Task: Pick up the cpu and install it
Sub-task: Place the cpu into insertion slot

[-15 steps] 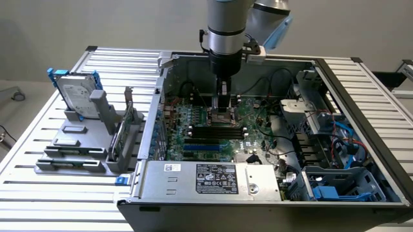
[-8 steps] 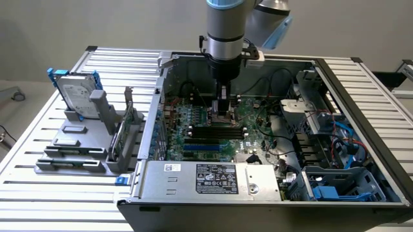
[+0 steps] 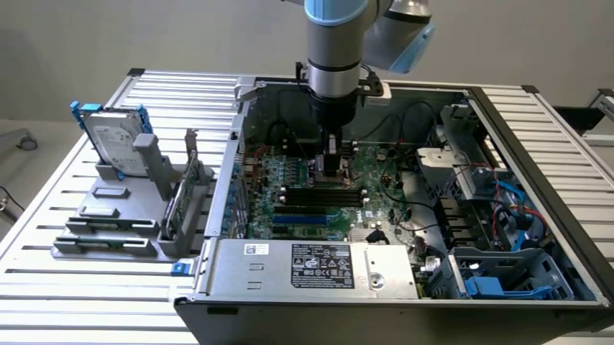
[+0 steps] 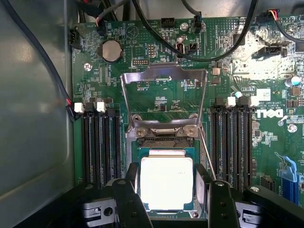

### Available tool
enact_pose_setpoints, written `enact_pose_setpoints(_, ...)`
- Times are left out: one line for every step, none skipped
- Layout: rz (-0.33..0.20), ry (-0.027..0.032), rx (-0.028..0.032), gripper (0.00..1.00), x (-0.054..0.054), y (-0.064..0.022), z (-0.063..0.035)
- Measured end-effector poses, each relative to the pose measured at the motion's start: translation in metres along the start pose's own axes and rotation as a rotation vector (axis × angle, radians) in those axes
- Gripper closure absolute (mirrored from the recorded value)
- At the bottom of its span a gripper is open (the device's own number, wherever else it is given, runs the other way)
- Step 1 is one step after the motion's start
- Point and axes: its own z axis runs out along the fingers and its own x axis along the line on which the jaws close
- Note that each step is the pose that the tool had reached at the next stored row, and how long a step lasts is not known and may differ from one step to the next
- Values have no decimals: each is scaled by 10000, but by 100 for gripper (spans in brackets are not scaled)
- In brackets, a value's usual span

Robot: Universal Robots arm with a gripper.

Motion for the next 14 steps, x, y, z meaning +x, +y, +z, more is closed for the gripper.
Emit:
enact_pose_setpoints(0, 0, 0, 45, 0, 0, 0)
enact_pose_setpoints(0, -1, 0, 45, 0, 0, 1)
enact_pose_setpoints(0, 2, -2, 45, 1, 0, 9)
enact_pose_setpoints(0, 1, -5, 45, 0, -1, 24)
enact_pose_setpoints(-1, -2, -6, 45, -1, -3, 41)
enact_pose_setpoints(0, -5, -7, 45, -1, -5, 58)
enact_pose_setpoints(-1, -8, -8, 45, -2, -6, 76)
enact_pose_setpoints(-1, -10, -8, 45, -2, -7, 87)
enact_pose_setpoints(-1, -12, -9, 45, -2, -8, 96)
enact_pose_setpoints(-2, -18, -9, 45, -2, -8, 99)
enact_pose_setpoints(-3, -29, -8, 45, -3, -8, 99)
enact_pose_setpoints(-3, -48, -10, 45, -2, -8, 100)
enact_pose_setpoints(-4, -67, -10, 45, -2, -8, 101)
enact_pose_setpoints(-6, -73, -11, 45, -3, -9, 107)
